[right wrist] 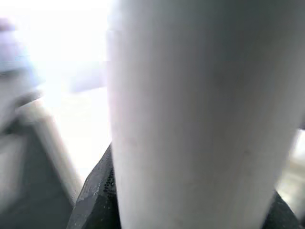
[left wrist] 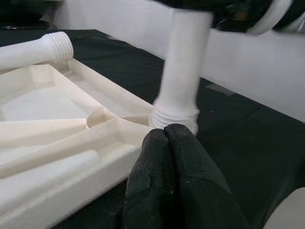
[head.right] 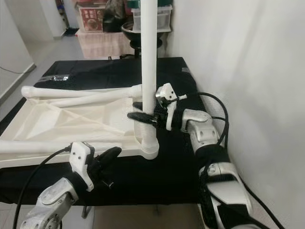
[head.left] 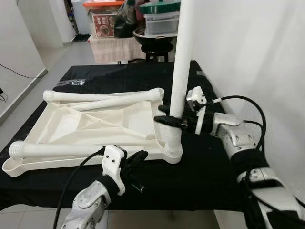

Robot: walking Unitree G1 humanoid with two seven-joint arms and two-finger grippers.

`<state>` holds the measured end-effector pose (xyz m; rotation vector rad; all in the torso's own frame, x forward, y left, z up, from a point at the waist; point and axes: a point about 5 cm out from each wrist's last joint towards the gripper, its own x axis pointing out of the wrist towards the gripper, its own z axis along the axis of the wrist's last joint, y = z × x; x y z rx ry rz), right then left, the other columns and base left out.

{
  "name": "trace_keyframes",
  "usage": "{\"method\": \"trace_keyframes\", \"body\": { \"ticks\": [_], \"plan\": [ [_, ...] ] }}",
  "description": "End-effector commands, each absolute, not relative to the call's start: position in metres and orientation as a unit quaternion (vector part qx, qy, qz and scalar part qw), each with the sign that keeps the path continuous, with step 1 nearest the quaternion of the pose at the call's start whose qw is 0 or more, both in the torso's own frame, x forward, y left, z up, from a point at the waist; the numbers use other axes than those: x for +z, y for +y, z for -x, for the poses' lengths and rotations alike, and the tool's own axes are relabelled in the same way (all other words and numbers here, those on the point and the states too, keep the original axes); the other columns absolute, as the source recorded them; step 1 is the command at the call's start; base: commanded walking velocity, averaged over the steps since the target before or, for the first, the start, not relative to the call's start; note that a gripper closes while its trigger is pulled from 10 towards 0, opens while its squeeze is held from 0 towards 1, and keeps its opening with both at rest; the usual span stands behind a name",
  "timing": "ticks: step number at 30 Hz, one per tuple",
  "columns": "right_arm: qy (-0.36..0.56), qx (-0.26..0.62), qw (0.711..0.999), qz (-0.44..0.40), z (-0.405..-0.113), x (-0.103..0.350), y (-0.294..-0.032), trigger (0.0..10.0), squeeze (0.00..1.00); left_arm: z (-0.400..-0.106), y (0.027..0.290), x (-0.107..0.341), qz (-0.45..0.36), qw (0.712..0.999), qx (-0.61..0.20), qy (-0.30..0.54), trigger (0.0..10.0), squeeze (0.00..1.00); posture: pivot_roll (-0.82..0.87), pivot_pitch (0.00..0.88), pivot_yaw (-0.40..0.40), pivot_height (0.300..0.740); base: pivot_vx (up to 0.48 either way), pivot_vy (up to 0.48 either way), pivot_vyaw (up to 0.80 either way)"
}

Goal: Building children table

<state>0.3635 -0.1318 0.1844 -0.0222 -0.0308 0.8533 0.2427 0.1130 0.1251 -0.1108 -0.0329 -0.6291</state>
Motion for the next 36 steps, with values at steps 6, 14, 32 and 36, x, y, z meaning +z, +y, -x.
{"method": "trace_keyframes", "body": {
  "ticks": [6,14,32,36],
  "plan": [
    [0.029,0.286,0.957,0.04,-0.33,0.132,-0.091,0.0,0.0,-0.243,0.118,0.127,0.049,0.951,-0.306,-0.017,10.0,0.0,-0.07,0.0,0.03,0.74,0.0,0.0,0.0],
    [0.051,0.274,0.96,0.013,-0.346,0.131,-0.095,6.5,0.0,-0.247,0.12,0.128,0.05,0.954,-0.294,-0.022,10.0,0.0,-0.05,0.0,0.003,0.74,0.0,0.0,0.0],
    [0.014,0.588,0.807,0.054,-0.355,0.198,-0.127,10.0,0.0,-0.246,0.116,0.127,0.05,0.953,-0.3,-0.02,10.0,0.0,-0.03,0.0,-0.013,0.74,0.0,0.0,0.0],
    [0.027,0.602,0.796,0.048,-0.357,0.198,-0.131,10.0,0.0,-0.246,0.115,0.127,0.049,0.953,-0.299,-0.02,10.0,0.0,-0.02,0.0,-0.017,0.74,0.0,0.0,0.0]
  ]
}}
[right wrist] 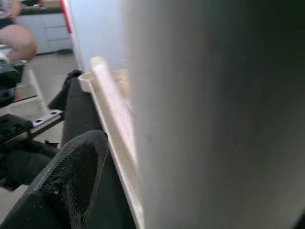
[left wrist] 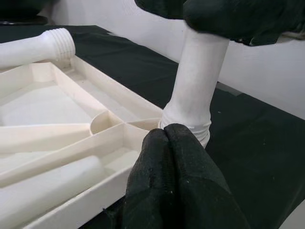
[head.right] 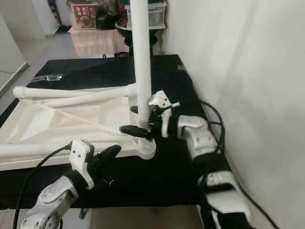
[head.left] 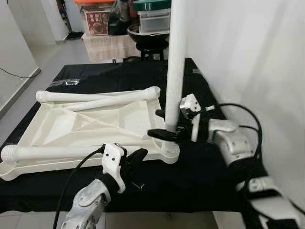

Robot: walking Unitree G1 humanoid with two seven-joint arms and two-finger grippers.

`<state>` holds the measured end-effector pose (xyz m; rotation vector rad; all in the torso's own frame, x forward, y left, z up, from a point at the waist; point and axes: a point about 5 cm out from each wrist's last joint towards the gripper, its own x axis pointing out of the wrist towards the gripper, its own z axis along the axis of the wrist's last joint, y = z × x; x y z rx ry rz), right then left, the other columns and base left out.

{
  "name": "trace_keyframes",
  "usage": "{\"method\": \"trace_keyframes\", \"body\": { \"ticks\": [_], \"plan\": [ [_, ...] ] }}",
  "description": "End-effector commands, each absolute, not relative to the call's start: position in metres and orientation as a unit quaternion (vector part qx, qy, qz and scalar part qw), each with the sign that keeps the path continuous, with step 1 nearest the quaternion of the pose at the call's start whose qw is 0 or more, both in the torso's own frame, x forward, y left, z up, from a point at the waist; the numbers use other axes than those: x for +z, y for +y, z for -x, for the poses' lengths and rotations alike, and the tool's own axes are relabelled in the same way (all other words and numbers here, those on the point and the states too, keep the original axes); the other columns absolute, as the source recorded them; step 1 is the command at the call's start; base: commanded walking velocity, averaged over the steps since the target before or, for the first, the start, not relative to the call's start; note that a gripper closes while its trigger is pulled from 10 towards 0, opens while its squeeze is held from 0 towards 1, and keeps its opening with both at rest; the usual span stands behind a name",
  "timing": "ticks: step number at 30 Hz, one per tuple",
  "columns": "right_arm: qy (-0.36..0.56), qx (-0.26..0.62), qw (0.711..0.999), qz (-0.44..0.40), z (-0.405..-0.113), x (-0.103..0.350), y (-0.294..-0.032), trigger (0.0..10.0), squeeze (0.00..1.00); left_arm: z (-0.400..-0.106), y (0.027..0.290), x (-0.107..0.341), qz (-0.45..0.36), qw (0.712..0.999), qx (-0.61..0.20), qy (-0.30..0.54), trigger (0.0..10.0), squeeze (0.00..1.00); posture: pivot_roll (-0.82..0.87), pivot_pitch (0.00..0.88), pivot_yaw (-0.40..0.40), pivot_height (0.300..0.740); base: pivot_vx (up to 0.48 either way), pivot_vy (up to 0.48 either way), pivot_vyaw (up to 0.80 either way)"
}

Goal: Building children table

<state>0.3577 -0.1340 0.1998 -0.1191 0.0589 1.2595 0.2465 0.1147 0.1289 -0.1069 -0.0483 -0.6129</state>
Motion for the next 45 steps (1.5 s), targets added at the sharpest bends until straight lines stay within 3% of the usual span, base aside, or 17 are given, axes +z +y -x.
{"method": "trace_keyframes", "body": {
  "ticks": [1,3,4,5,6,14,19,20,22,23,27,28,30,41,42,43,45],
  "plan": [
    [0.035,0.608,0.792,0.045,-0.358,0.198,-0.133,10.0,0.0,-0.246,0.115,0.127,0.049,0.953,-0.299,-0.02,10.0,0.0,-0.02,0.0,-0.017,0.74,0.0,0.0,0.0],
    [0.035,0.608,0.792,0.045,-0.358,0.198,-0.133,10.0,0.0,-0.246,0.115,0.127,0.049,0.953,-0.299,-0.02,10.0,0.0,-0.02,0.0,-0.017,0.74,0.0,0.0,0.0],
    [0.041,0.617,0.785,0.039,-0.36,0.199,-0.134,4.9,0.0,-0.246,0.115,0.127,0.048,0.953,-0.298,-0.02,10.0,0.0,-0.02,0.0,-0.017,0.74,0.0,0.0,0.0],
    [0.041,0.617,0.785,0.039,-0.36,0.199,-0.134,4.9,0.0,-0.246,0.115,0.127,0.048,0.953,-0.298,-0.02,10.0,0.0,-0.02,0.0,-0.017,0.74,0.0,0.0,0.0],
    [0.049,0.625,0.778,0.035,-0.361,0.2,-0.136,0.0,0.0,-0.246,0.115,0.127,0.048,0.953,-0.299,-0.02,10.0,0.0,-0.02,0.0,-0.019,0.74,0.0,0.0,0.0],
    [0.044,0.628,0.776,0.036,-0.364,0.2,-0.142,0.0,0.0,-0.245,0.113,0.127,0.05,0.953,-0.299,-0.019,10.0,0.0,-0.02,0.0,-0.017,0.74,0.0,0.0,0.0],
    [0.037,0.599,0.798,0.052,-0.363,0.196,-0.147,0.0,0.0,-0.244,0.113,0.127,0.051,0.952,-0.3,-0.02,10.0,0.0,-0.02,0.0,-0.013,0.74,0.0,0.0,0.0],
    [0.031,0.555,0.829,0.056,-0.362,0.192,-0.151,0.0,0.0,-0.244,0.113,0.128,0.053,0.952,-0.3,-0.02,10.0,0.0,-0.04,0.0,-0.009,0.74,0.0,0.0,0.0],
    [0.028,0.54,0.84,0.053,-0.362,0.19,-0.152,0.0,0.0,-0.244,0.114,0.128,0.053,0.952,-0.3,-0.02,10.0,0.0,-0.04,0.0,-0.01,0.74,0.0,0.0,0.0],
    [0.027,0.508,0.86,0.04,-0.36,0.184,-0.148,0.0,0.0,-0.243,0.114,0.128,0.054,0.952,-0.301,-0.02,10.0,0.0,-0.04,0.0,-0.01,0.74,0.0,0.0,0.0],
    [0.028,0.488,0.872,0.03,-0.359,0.18,-0.146,0.0,0.0,-0.243,0.115,0.129,0.054,0.952,-0.301,-0.02,10.0,0.0,-0.04,0.0,-0.008,0.74,0.0,0.0,0.0],
    [0.051,0.346,0.936,-0.036,-0.355,0.146,-0.134,0.0,0.0,-0.243,0.116,0.129,0.055,0.952,-0.302,-0.02,10.0,0.0,-0.04,0.0,-0.004,0.74,0.0,0.0,0.0],
    [0.015,0.26,0.965,0.042,-0.346,0.14,-0.112,0.0,0.0,-0.244,0.119,0.128,0.052,0.951,-0.303,-0.016,10.0,0.0,-0.05,0.0,0.019,0.74,0.0,0.0,0.0],
    [0.068,0.263,0.962,0.008,-0.349,0.124,-0.109,0.0,0.0,-0.247,0.119,0.127,0.053,0.95,-0.308,-0.014,10.0,0.0,-0.05,0.0,0.007,0.74,0.0,0.0,0.0],
    [0.067,0.26,0.963,0.004,-0.348,0.125,-0.109,7.7,0.0,-0.248,0.118,0.126,0.053,0.951,-0.304,-0.016,10.0,0.0,-0.05,0.0,0.008,0.74,0.0,0.0,0.0],
    [0.065,0.266,0.962,-0.011,-0.347,0.127,-0.109,10.0,0.0,-0.248,0.118,0.126,0.054,0.952,-0.301,-0.017,10.0,0.0,-0.04,0.0,0.006,0.74,0.0,0.0,0.0],
    [0.06,0.309,0.949,-0.028,-0.345,0.132,-0.104,10.0,0.0,-0.248,0.118,0.126,0.054,0.952,-0.301,-0.017,10.0,0.0,-0.04,0.0,0.004,0.74,0.0,0.0,0.0]
  ]
}}
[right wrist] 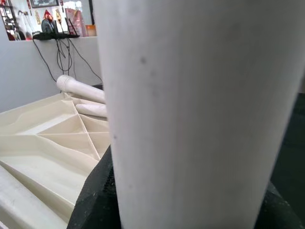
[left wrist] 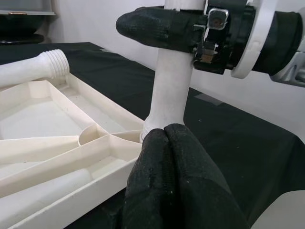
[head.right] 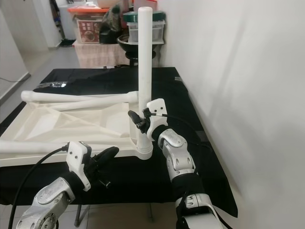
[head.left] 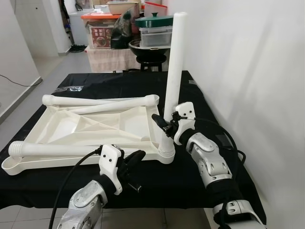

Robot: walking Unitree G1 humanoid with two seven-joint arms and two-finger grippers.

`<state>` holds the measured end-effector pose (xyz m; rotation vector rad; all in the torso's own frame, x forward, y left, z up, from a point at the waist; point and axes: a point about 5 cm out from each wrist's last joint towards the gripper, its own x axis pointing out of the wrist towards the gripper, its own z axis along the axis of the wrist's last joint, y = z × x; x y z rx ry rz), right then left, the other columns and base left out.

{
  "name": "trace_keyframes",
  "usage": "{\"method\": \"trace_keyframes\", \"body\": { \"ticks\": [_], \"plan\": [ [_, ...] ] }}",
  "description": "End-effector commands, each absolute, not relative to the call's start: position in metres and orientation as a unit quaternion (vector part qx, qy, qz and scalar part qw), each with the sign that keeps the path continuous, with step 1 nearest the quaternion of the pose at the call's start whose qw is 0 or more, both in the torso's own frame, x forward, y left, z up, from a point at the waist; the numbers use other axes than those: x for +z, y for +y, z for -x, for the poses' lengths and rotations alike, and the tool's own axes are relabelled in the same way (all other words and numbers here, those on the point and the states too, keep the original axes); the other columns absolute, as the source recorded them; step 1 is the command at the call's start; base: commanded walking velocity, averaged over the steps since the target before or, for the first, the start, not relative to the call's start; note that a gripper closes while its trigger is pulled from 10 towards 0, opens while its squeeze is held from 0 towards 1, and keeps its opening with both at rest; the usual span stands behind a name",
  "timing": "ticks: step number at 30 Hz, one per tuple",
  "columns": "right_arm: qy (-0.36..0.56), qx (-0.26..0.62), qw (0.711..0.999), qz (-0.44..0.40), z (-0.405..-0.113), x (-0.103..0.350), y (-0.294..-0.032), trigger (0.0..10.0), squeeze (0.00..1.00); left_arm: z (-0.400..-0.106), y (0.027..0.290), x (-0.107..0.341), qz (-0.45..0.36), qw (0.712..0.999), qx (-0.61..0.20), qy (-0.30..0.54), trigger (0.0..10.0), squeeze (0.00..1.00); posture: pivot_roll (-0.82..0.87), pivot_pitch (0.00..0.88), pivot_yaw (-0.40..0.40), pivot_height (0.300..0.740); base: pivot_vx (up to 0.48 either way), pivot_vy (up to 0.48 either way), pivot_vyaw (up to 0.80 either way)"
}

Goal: Building children table

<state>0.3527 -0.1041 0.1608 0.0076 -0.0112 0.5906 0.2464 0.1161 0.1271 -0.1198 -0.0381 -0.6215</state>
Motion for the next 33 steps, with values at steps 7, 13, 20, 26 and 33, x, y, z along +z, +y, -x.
{"method": "trace_keyframes", "body": {
  "ticks": [7,13,20,26,33],
  "plan": [
    [0.02,0.453,0.891,-0.021,-0.343,0.16,-0.096,10.0,1.0,-0.248,0.115,0.125,0.057,0.95,-0.307,-0.015,10.0,0.0,-0.05,0.0,0.007,0.74,0.0,0.0,0.0],
    [0.015,0.52,0.854,0.0,-0.362,0.188,-0.116,10.0,0.0,-0.247,0.115,0.126,0.059,0.95,-0.306,-0.016,10.0,0.0,-0.04,0.0,0.0,0.74,0.0,0.0,0.0],
    [0.036,0.588,0.808,0.031,-0.364,0.201,-0.133,10.0,0.0,-0.247,0.115,0.126,0.06,0.95,-0.305,-0.016,10.0,0.0,-0.03,0.0,-0.005,0.74,0.0,0.0,0.0],
    [0.043,0.609,0.792,0.014,-0.366,0.206,-0.14,0.0,0.0,-0.246,0.114,0.126,0.061,0.95,-0.305,-0.016,10.0,0.0,-0.02,0.0,-0.007,0.74,0.0,0.0,0.0],
    [0.047,0.623,0.781,0.012,-0.366,0.202,-0.143,0.0,0.0,-0.246,0.114,0.126,0.061,0.95,-0.304,-0.016,10.0,0.0,-0.03,0.0,-0.007,0.74,0.0,0.0,0.0]
  ]
}}
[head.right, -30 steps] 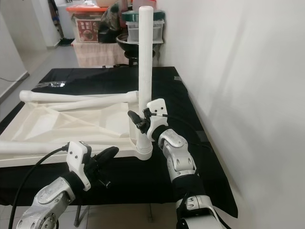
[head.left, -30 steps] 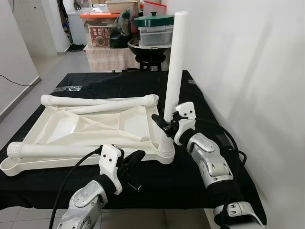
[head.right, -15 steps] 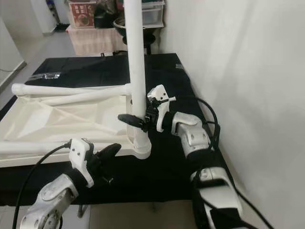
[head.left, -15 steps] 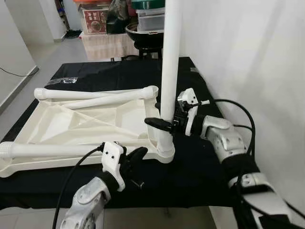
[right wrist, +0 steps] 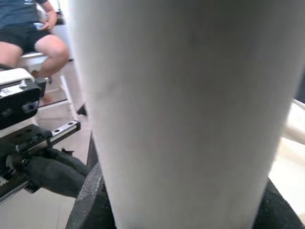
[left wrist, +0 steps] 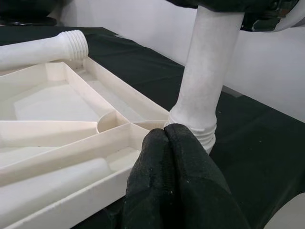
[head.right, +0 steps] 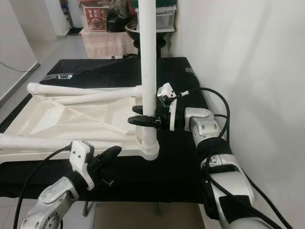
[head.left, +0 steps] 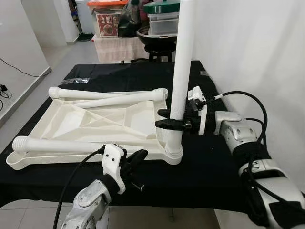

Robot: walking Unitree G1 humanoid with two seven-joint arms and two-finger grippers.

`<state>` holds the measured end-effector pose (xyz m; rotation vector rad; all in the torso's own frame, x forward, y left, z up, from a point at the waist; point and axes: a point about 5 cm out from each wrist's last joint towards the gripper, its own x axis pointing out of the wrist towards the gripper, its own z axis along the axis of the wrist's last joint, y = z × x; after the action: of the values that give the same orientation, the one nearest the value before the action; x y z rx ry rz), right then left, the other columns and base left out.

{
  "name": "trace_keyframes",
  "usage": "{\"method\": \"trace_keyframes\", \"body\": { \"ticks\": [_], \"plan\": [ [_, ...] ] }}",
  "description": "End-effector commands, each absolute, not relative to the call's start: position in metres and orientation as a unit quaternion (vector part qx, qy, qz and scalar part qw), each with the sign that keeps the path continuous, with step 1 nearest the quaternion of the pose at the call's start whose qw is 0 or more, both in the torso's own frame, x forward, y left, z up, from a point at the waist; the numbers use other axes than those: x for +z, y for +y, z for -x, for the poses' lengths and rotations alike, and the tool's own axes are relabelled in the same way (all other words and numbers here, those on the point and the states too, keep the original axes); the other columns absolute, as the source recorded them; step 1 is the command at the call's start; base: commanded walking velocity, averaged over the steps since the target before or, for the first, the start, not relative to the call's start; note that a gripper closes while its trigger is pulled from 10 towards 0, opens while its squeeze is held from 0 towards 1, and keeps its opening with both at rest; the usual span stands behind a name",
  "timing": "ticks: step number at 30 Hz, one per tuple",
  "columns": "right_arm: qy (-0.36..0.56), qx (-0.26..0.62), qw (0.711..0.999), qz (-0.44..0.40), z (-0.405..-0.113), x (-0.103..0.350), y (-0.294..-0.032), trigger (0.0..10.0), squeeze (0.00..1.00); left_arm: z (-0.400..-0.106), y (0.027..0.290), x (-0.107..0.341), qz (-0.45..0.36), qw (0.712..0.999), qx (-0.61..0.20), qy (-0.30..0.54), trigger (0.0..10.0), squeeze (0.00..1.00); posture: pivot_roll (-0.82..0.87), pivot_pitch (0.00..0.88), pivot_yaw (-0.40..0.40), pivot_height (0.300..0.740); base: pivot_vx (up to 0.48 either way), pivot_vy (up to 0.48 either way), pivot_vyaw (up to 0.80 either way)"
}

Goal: Building children table

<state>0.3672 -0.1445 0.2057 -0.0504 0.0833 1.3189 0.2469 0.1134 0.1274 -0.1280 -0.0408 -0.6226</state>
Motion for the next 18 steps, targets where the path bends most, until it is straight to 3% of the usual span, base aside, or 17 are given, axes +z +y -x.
{"method": "trace_keyframes", "body": {
  "ticks": [1,5,8,9,11,14,16,18],
  "plan": [
    [0.045,0.611,0.79,0.011,-0.366,0.199,-0.145,0.0,0.0,-0.246,0.114,0.127,0.062,0.951,-0.304,-0.016,10.0,0.0,-0.03,0.0,-0.004,0.74,0.0,0.0,0.0],
    [0.044,0.581,0.813,0.01,-0.364,0.189,-0.15,0.0,0.0,-0.246,0.115,0.127,0.062,0.951,-0.303,-0.017,10.0,0.0,-0.03,0.0,-0.001,0.74,0.0,0.0,0.0],
    [0.116,0.496,0.86,0.002,-0.349,0.149,-0.146,0.0,0.0,-0.245,0.116,0.128,0.063,0.951,-0.303,-0.017,10.0,0.0,-0.03,0.0,-0.008,0.74,0.0,0.0,0.0],
    [0.116,0.496,0.86,0.002,-0.349,0.149,-0.146,0.0,0.0,-0.245,0.116,0.128,0.063,0.951,-0.303,-0.017,10.0,0.0,-0.03,0.0,-0.008,0.74,0.0,0.0,0.0],
    [0.133,0.282,0.95,-0.009,-0.343,0.124,-0.136,0.0,0.0,-0.244,0.118,0.129,0.062,0.951,-0.303,-0.018,10.0,0.0,-0.04,0.0,-0.001,0.74,0.0,0.0,0.0],
    [0.144,0.204,0.968,-0.03,-0.326,0.111,-0.121,0.0,0.0,-0.244,0.119,0.13,0.062,0.951,-0.303,-0.018,10.0,0.0,-0.03,0.0,0.004,0.74,0.0,0.0,0.0],
    [0.145,0.206,0.967,-0.035,-0.322,0.11,-0.116,0.0,0.0,-0.244,0.119,0.13,0.062,0.951,-0.303,-0.018,10.0,0.0,-0.03,0.0,0.004,0.74,0.0,0.0,0.0],
    [0.13,0.224,0.966,-0.015,-0.336,0.119,-0.115,0.0,0.0,-0.244,0.119,0.129,0.061,0.951,-0.304,-0.016,10.0,0.0,-0.03,0.0,-0.001,0.74,0.0,0.0,0.0]
  ]
}}
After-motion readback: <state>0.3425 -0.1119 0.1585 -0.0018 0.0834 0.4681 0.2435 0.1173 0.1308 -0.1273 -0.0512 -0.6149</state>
